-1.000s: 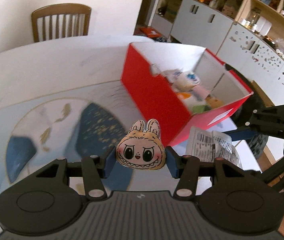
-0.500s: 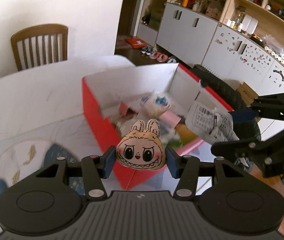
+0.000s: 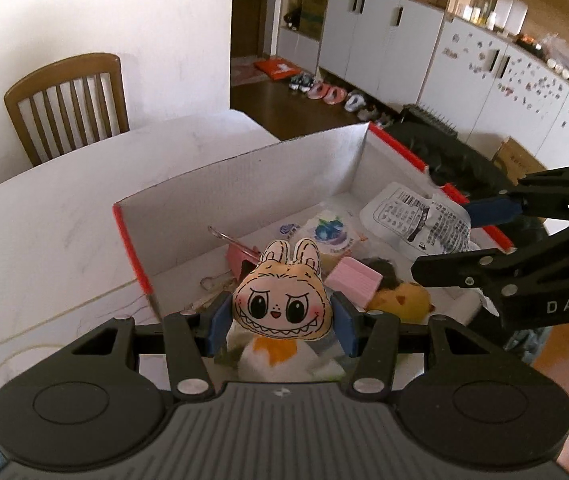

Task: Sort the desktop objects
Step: 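Open both grippers to drop the plush head and packet into the box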

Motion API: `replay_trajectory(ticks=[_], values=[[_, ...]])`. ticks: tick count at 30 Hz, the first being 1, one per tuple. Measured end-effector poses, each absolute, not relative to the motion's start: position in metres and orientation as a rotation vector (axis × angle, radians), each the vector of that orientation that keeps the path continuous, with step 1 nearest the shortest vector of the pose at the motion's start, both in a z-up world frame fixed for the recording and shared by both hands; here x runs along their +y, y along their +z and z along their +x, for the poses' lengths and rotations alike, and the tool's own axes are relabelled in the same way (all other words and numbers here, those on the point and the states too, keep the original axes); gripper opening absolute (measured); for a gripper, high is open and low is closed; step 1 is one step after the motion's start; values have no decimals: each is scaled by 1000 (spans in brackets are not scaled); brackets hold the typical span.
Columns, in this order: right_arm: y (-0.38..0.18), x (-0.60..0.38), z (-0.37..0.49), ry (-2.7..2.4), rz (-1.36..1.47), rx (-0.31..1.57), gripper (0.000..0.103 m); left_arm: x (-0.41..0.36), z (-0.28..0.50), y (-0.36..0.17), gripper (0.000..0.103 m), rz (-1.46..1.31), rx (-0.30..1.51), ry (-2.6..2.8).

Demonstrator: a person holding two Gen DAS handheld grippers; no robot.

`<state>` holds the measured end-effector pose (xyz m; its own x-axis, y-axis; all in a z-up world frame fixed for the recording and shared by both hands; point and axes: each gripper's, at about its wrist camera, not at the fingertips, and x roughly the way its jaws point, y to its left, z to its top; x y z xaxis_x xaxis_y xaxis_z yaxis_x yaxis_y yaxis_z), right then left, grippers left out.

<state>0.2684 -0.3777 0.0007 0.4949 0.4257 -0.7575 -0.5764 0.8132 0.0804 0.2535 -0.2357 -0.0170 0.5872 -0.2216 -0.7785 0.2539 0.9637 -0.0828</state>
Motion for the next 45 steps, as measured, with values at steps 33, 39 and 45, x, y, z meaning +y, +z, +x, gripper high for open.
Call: replay_trajectory(ticks=[33, 39, 45], values=[[-65, -370, 307, 544, -189, 1011, 65, -256, 312, -62, 56, 109, 1076, -266], [-52, -374, 299, 566, -184, 974, 74, -252, 301, -51, 67, 83, 1039, -262], [-37, -380, 289, 587, -160, 940, 77, -241, 287, -38, 67, 41, 1004, -252]])
